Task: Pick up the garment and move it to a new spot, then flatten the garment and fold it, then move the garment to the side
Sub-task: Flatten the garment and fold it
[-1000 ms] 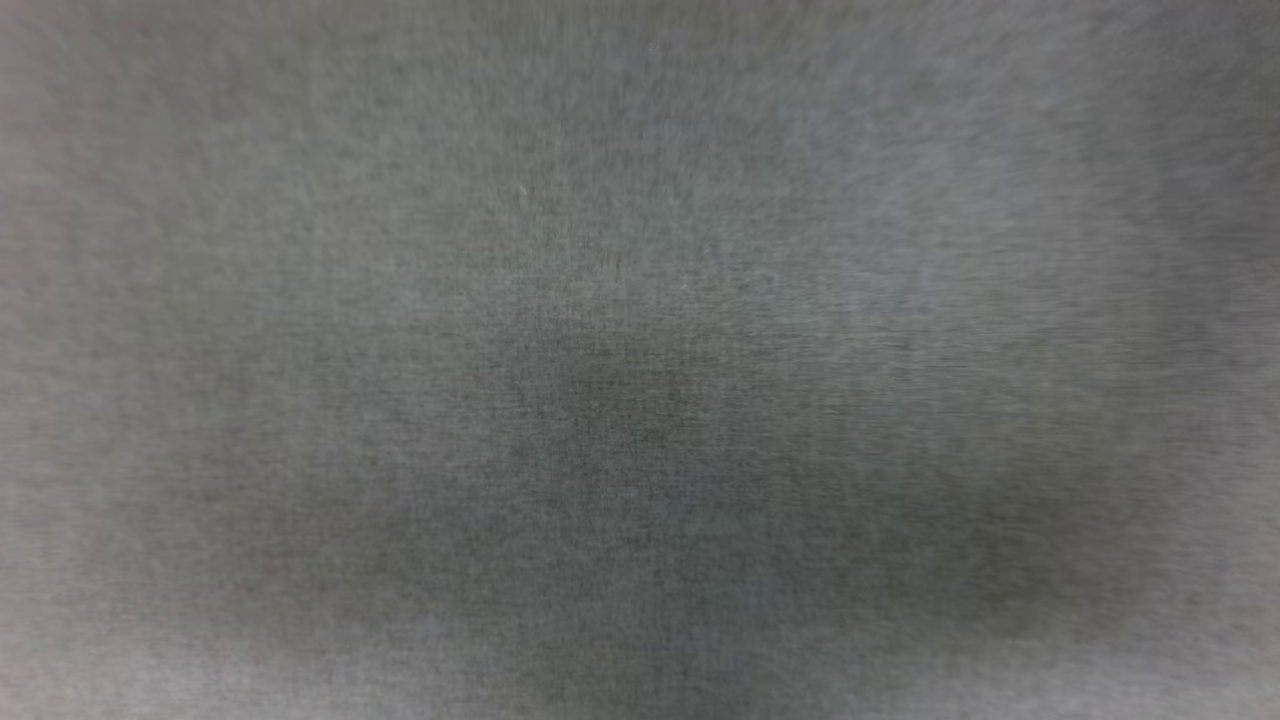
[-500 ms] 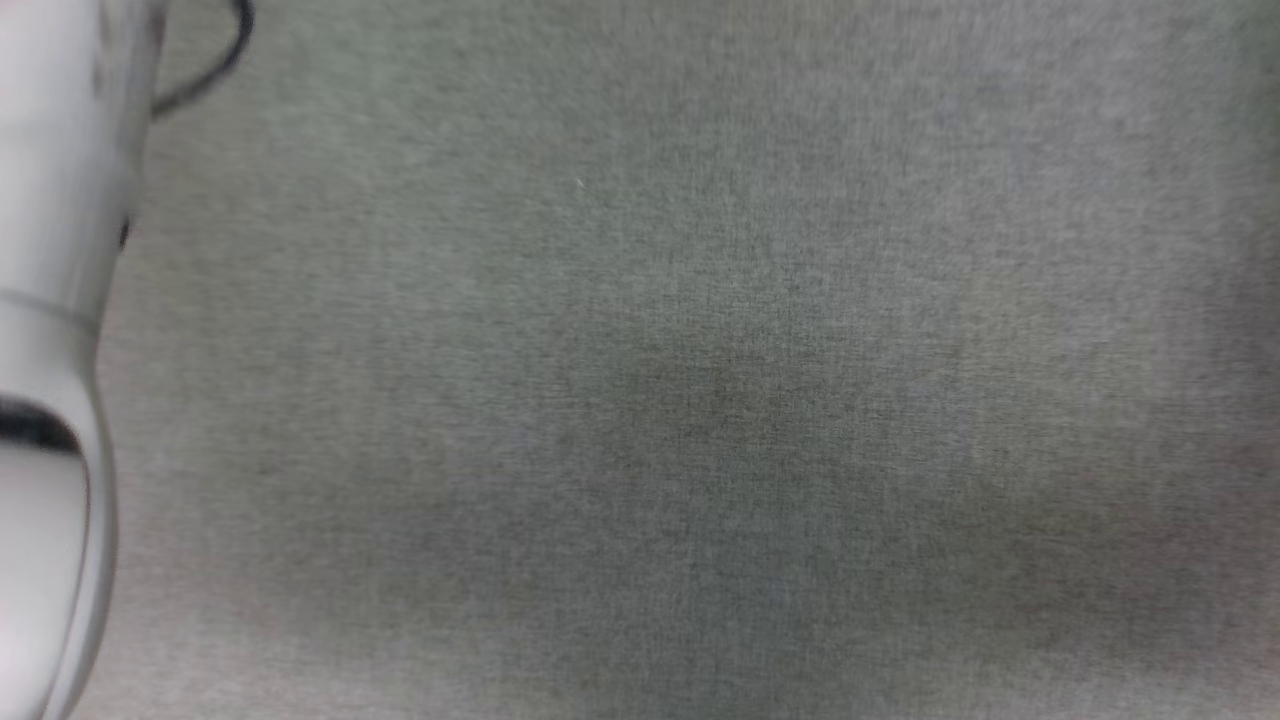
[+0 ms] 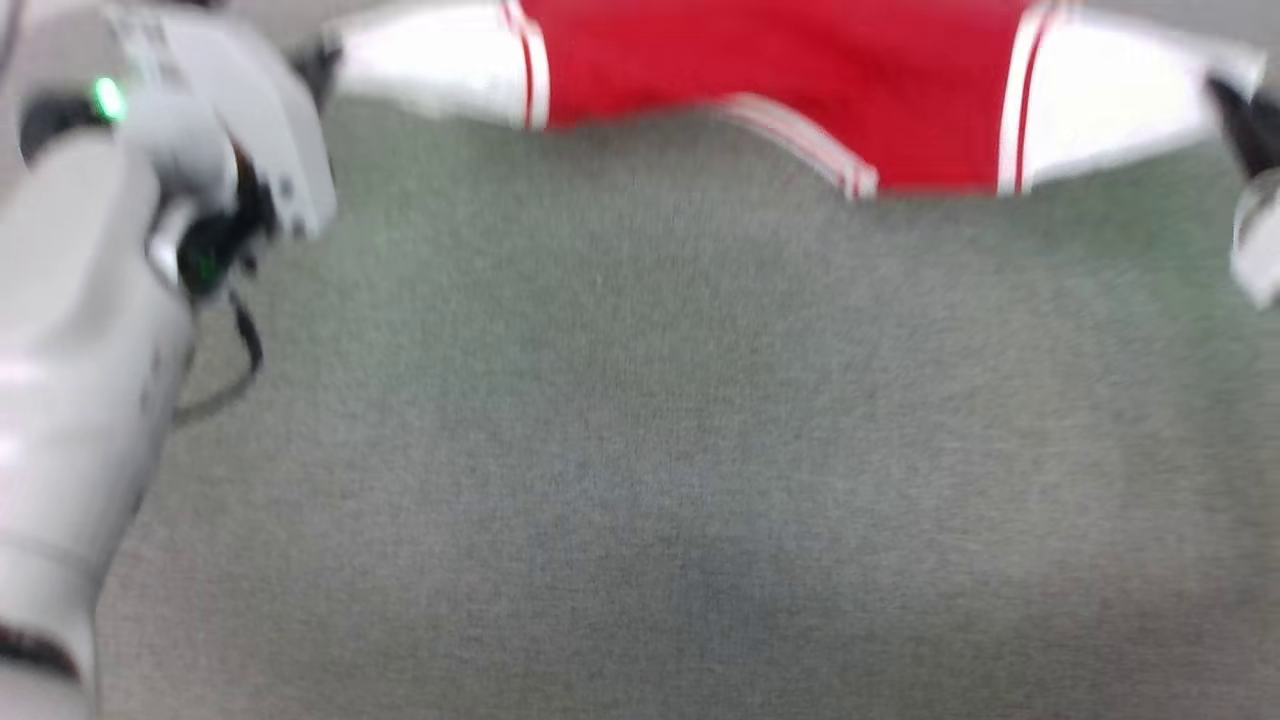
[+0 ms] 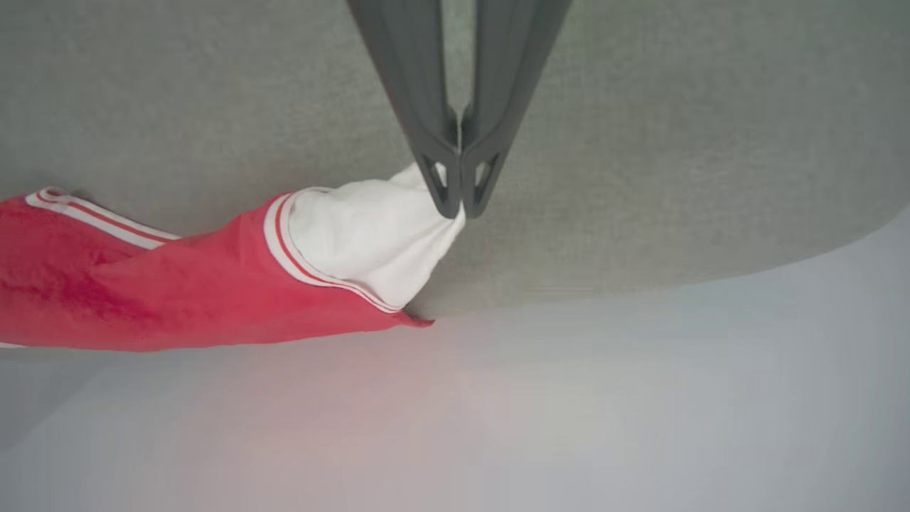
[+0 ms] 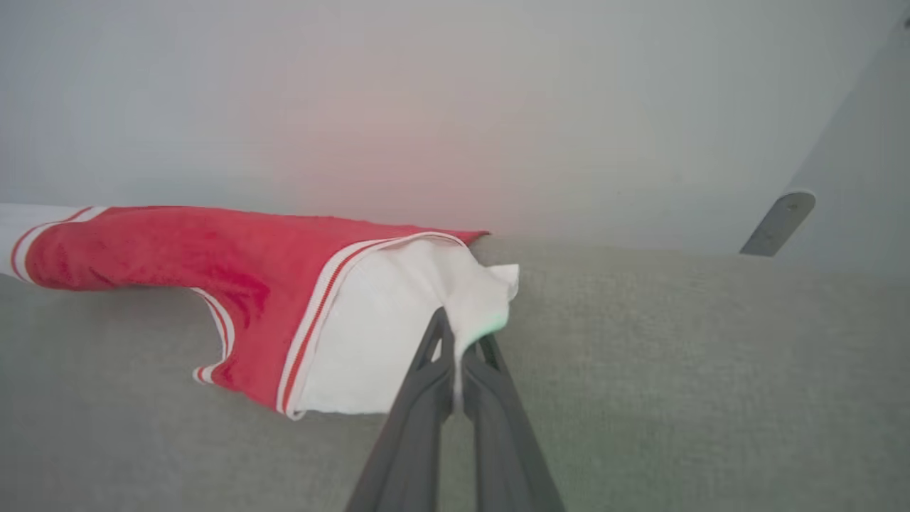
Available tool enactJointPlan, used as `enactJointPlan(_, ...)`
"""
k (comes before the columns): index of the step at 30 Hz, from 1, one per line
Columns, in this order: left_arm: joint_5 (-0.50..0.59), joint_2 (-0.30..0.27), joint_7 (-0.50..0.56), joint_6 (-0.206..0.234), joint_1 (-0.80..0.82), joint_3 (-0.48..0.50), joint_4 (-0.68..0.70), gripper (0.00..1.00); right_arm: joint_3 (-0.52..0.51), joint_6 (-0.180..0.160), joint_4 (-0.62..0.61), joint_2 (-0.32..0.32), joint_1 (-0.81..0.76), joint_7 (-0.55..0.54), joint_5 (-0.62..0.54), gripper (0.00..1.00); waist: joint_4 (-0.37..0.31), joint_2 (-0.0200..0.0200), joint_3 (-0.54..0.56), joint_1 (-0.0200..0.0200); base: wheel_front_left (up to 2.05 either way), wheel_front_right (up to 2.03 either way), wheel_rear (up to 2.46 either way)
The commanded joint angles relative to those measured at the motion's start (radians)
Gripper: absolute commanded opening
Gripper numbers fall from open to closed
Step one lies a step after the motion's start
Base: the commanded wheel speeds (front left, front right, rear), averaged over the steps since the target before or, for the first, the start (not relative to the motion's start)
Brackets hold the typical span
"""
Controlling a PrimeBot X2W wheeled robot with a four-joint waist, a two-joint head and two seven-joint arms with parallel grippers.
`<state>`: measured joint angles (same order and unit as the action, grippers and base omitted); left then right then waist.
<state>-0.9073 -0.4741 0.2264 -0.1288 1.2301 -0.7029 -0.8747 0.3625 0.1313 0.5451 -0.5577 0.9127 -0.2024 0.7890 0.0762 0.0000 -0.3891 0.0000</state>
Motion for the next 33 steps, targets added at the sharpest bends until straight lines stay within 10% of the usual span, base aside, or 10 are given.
enactJointPlan(1, -0.018, -0.03, 0.017, 0.01, -0.071, 0.002, 0.043, 0.0, 0.004, -0.001, -0.049, -0.033, -0.074, -0.016, 0.018, 0.0, -0.029, 0.0, 0.151, 0.0, 0.0, 0.0, 0.0)
enactJointPlan(7, -0.074, -0.158, 0.087, 0.134, -0.335, 0.015, 0.347, 0.0, -0.033, -0.001, -0.218, -0.123, -0.342, -0.086, 0.08, 0.0, -0.026, 0.0, 0.217, 0.0, 0.0, 0.0, 0.0)
enactJointPlan(22, -0.239, -0.527, 0.09, 0.632, -1.066, 0.122, 1.174, 0.0, -0.217, -0.001, -0.579, -0.173, -0.927, -0.265, 0.072, 0.0, -0.01, 0.0, 0.211, 0.0, 0.0, 0.0, 0.0)
enactJointPlan(27, -0.253, -0.537, 0.043, 0.683, -1.175, 0.127, 1.235, 0.0, -0.264, -0.001, -0.625, -0.147, -1.027, -0.306, 0.023, 0.0, -0.004, 0.0, 0.191, 0.0, 0.0, 0.0, 0.0)
enactJointPlan(33, -0.23, -0.49, -0.015, 0.638, -1.172, 0.115, 1.185, 0.0, -0.271, -0.001, -0.595, -0.086, -1.019, -0.331, -0.055, 0.0, -0.008, 0.0, 0.169, 0.0, 0.0, 0.0, 0.0)
